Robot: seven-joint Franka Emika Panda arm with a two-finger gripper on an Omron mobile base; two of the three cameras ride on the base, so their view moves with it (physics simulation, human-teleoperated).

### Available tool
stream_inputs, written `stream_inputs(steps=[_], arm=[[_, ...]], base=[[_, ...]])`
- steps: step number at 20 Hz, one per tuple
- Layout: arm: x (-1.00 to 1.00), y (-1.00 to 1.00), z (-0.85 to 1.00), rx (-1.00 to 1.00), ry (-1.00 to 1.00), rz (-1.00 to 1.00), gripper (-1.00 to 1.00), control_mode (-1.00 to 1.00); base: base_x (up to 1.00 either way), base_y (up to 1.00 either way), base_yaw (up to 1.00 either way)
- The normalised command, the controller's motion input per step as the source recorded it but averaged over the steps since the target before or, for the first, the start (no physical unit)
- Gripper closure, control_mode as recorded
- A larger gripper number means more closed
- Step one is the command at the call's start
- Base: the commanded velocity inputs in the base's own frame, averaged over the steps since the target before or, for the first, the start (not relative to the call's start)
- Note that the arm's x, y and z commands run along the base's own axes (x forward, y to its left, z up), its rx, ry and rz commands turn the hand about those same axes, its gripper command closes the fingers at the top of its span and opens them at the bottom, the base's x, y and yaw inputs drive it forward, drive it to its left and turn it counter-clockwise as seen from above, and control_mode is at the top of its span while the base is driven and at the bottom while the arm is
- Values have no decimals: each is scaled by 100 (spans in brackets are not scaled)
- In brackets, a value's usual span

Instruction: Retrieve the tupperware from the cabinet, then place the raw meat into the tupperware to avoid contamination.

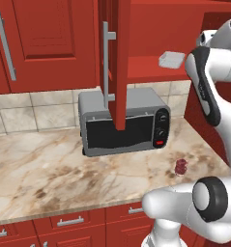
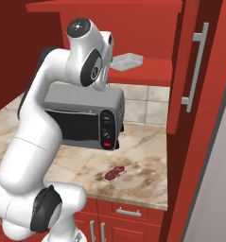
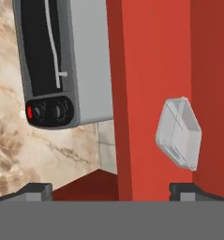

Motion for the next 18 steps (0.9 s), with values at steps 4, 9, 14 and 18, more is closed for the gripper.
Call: stream_inputs(steps=[4, 9, 14, 18], arm=[[14, -15, 0, 6, -1, 17, -100, -100], [27, -18, 0, 9, 0, 26, -100, -100], [26, -9, 4, 5, 0, 26, -100, -100], [14, 1, 19, -3, 6, 21, -100, -100]], base=[[0, 0, 0], [0, 0, 0], [0, 0, 0], [0, 0, 0]])
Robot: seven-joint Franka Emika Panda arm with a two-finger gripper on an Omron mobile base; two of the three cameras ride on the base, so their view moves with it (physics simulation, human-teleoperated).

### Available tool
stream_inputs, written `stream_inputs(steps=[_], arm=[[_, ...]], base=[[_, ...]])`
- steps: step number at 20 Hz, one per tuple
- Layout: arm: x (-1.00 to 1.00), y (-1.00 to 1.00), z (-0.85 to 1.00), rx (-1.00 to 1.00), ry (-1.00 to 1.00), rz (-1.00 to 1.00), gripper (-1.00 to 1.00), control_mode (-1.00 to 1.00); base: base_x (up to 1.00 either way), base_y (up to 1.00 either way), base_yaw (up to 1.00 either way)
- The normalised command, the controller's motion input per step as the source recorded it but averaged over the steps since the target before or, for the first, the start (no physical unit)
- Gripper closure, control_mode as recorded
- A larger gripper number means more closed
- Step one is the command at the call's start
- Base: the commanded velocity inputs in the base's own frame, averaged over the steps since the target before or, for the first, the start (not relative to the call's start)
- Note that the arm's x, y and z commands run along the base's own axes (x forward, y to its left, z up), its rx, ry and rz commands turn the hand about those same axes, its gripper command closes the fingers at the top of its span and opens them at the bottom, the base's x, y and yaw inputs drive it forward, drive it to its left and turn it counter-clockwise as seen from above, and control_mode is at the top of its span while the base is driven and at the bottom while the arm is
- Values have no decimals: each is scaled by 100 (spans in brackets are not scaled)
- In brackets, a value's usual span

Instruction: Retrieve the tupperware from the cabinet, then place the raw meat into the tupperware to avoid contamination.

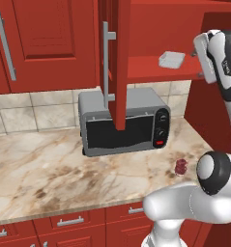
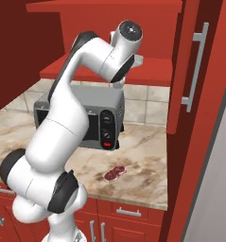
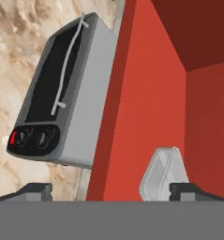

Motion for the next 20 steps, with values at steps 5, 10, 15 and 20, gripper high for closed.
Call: stream_inputs(steps=[5, 10, 15, 20], arm=[[13, 0, 11, -7, 3, 17, -100, -100], [16, 0, 0, -2, -2, 8, -100, -100], [17, 0, -11, -1, -8, 1, -100, -100], [19, 4, -13, -2, -9, -1, -100, -100]], base=[[0, 0, 0], [0, 0, 0], [0, 0, 0], [0, 0, 0]])
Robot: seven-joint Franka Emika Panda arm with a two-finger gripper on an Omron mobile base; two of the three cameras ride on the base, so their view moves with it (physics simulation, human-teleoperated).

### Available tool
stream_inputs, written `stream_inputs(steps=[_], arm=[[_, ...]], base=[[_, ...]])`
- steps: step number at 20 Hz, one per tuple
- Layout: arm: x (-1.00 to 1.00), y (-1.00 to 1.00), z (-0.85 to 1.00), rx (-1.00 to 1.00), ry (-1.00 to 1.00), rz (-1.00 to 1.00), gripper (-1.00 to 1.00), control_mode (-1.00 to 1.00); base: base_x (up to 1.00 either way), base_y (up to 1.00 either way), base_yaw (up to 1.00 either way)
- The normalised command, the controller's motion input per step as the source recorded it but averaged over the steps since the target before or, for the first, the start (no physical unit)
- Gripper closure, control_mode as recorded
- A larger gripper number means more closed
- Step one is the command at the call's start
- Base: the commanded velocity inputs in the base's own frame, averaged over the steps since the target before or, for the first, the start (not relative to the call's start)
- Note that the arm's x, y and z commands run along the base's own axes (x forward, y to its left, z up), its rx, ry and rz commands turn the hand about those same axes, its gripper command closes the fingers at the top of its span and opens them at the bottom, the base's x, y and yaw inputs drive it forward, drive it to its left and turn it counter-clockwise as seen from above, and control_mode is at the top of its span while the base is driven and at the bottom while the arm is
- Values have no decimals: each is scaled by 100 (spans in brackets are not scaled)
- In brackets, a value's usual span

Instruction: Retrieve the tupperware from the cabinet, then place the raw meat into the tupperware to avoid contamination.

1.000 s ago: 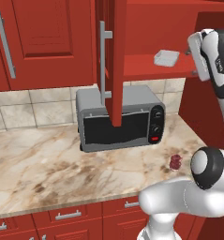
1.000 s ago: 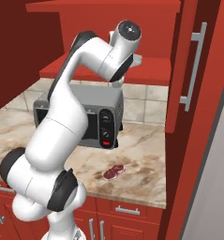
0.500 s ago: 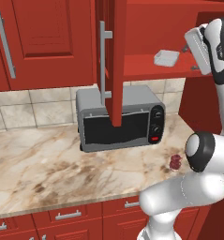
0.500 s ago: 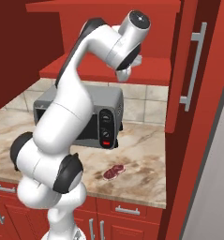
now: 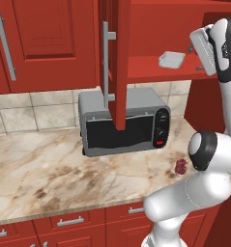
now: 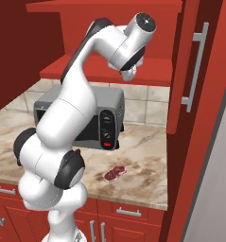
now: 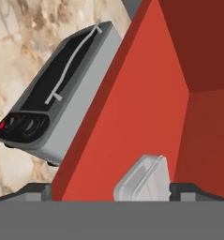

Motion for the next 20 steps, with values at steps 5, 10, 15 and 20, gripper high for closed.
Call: stream_inputs(steps=[5, 10, 15, 20], arm=[[31, 7, -3, -2, -3, -2, -100, -100], [36, 1, -1, -1, 0, 0, -100, -100], [29, 0, -4, 0, 0, 0, -100, -100], [27, -2, -6, 0, 1, 0, -100, -100]], base=[[0, 0, 0], [0, 0, 0], [0, 0, 0], [0, 0, 0]])
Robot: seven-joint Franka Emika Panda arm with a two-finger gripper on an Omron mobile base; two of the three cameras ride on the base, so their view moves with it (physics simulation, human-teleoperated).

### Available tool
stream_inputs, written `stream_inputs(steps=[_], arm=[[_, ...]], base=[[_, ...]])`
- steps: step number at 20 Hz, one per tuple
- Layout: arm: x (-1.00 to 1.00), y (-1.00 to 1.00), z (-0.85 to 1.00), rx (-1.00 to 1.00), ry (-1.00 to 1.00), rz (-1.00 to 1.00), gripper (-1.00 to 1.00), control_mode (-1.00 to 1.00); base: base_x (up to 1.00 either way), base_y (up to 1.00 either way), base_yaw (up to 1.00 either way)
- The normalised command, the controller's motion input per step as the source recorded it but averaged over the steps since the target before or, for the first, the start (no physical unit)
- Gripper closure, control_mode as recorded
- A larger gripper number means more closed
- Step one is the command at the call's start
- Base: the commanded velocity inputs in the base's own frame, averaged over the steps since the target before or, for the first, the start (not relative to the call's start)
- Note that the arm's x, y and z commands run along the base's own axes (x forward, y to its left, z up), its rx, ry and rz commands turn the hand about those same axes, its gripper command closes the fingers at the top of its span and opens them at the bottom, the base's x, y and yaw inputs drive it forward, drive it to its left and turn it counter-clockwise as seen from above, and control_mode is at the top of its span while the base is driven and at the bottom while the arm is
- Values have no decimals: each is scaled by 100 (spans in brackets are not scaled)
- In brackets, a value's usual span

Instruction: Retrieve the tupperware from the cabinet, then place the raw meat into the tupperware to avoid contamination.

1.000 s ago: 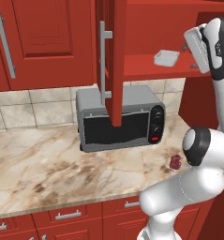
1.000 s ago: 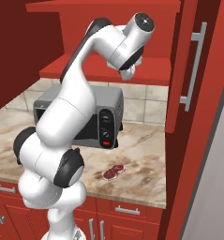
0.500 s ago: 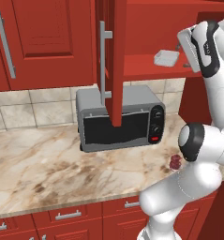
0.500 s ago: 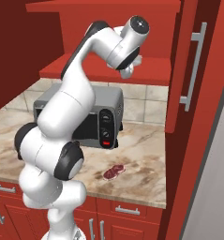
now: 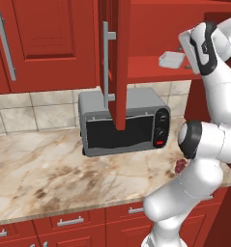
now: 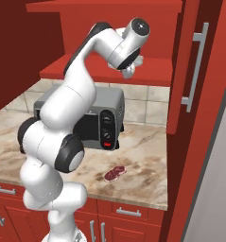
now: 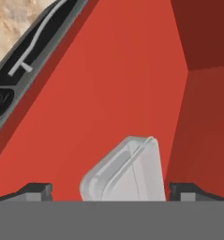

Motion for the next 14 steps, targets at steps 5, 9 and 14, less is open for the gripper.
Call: stream_inputs(steps=[5, 9, 14], arm=[[22, -4, -9, 0, 1, 0, -100, -100], [15, -7, -13, 0, 0, 0, -100, -100], [12, -10, -16, 0, 0, 0, -100, -100]], base=[[0, 0, 0], [0, 0, 0], [0, 0, 0]])
